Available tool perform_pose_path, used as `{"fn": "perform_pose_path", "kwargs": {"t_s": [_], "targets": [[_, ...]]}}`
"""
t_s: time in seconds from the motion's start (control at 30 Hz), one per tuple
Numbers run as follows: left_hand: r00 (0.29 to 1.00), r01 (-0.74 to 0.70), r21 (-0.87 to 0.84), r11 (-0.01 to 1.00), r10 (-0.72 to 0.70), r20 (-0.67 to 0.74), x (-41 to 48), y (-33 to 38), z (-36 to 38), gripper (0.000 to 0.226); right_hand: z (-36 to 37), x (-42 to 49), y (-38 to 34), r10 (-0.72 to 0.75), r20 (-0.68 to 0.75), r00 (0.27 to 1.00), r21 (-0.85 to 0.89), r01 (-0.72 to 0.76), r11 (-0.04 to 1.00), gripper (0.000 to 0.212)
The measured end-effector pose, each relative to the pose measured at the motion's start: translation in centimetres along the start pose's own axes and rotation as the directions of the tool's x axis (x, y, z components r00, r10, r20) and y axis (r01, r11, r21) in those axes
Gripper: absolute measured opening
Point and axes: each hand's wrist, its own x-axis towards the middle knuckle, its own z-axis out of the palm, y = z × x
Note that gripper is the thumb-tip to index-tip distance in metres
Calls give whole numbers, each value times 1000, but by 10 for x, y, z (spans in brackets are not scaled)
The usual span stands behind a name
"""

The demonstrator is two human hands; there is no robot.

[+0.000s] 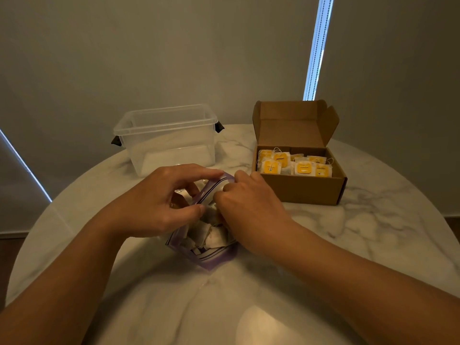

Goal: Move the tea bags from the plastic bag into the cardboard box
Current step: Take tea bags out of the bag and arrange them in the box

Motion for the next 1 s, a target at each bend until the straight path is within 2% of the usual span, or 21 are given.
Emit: {"fn": "perform_pose_path", "kwargs": {"t_s": [0.1, 0.17, 0.23, 0.3, 0.4, 0.47, 0.53, 0.67, 0.73, 0.8, 1.0], "targets": [[1000, 3, -10, 1000, -3, -6, -1, 0, 0, 60, -2, -3, 6, 48, -6, 999, 109, -47, 993, 24], [1000, 1, -7, 1000, -1, -2, 0, 1, 0, 60, -8, -10, 15, 97, -28, 995, 315, -83, 946, 18], [1000, 5, -3, 1000, -5, 0, 0, 1, -1, 59, -17, -18, 31, 140, 27, 990, 608, -127, 783, 10], [1000, 6, -6, 1000, -6, -2, 0, 1, -1, 59, -25, -25, 50, 176, 25, 984, 798, -126, 589, 9], [1000, 11, -11, 1000, -11, -4, -1, 1, -1, 60, -29, -32, 84, 331, -76, 940, 916, -65, 396, 12], [1000, 13, -9, 1000, -13, -6, -2, 0, -1, 60, -27, -37, 108, 416, -95, 904, 941, -55, 334, 29], [1000, 12, -1, 1000, -12, -8, -2, -1, -1, 60, -23, -41, 130, 497, -99, 862, 936, -89, 340, 35], [1000, 7, -25, 1000, -7, 1, -2, -2, 0, 59, -14, -45, 161, 671, -141, 728, 865, -238, 441, 21], [1000, 0, -25, 1000, 0, 2, -2, -2, 0, 58, -12, -46, 168, 699, -165, 696, 821, -296, 489, 13], [1000, -6, -26, 1000, 6, 1, -1, -3, 0, 58, -10, -46, 172, 693, -170, 700, 768, -346, 538, 8], [1000, -20, -33, 999, 21, 9, 0, -4, 0, 58, -3, -44, 180, 643, -119, 757, 616, -452, 646, 16]]}}
